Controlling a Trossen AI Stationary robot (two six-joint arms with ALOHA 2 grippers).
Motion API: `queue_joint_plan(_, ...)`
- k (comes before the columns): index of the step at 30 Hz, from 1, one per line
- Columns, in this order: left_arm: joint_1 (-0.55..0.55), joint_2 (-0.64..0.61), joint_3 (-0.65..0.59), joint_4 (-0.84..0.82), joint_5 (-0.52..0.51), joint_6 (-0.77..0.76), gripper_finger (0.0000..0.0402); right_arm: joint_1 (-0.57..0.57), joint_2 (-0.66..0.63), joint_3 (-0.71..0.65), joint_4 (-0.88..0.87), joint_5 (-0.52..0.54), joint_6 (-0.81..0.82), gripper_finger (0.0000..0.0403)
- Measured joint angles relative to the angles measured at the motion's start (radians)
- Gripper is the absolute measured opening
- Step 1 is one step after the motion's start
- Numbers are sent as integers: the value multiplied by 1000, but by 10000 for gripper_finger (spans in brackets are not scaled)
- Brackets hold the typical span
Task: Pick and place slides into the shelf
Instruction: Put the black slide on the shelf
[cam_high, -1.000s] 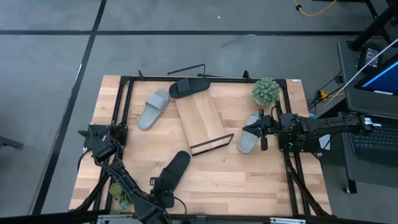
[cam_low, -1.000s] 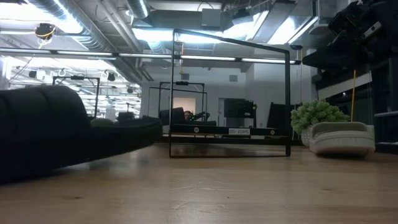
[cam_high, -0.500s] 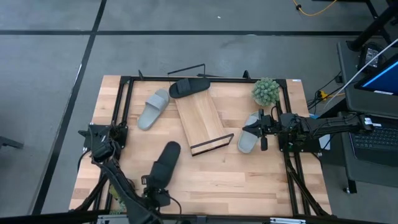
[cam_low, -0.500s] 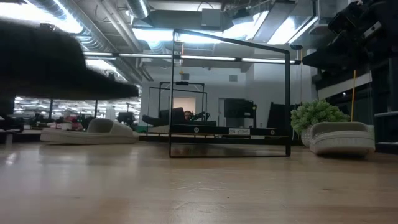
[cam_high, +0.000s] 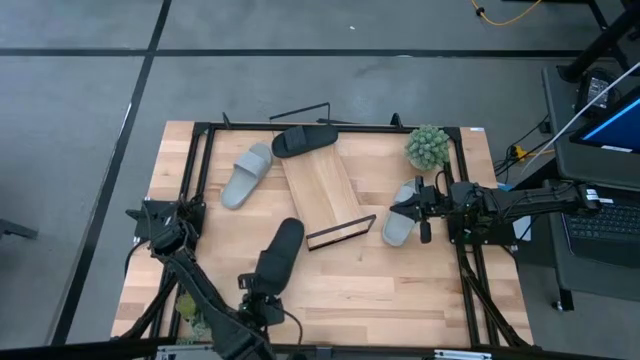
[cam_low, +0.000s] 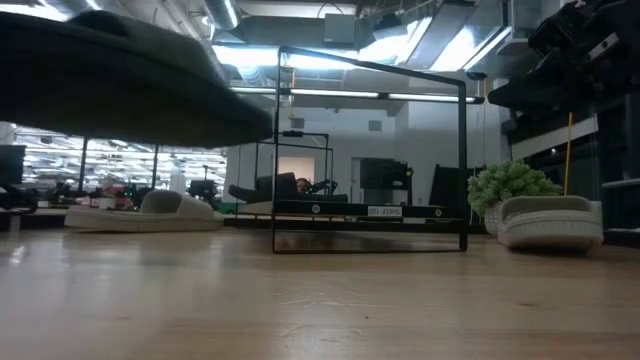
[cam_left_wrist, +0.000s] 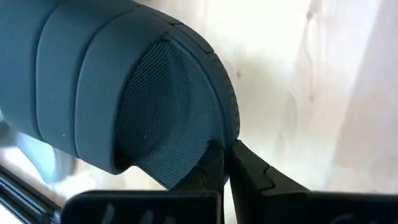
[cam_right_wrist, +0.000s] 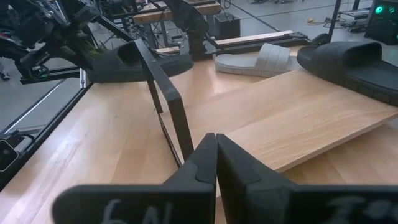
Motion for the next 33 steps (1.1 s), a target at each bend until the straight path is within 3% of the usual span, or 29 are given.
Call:
queue_joint_plan(16,101,-3,0,0,-43,113,0,0,0,0,-10,0,0,7)
queue_joint_plan(21,131,-12,-1,0,-33,212,0,0,0,0,-10,0,0,7)
queue_joint_plan(33,153,-222,-7,0,-73,236,0,0,0,0,-20,0,-2,7)
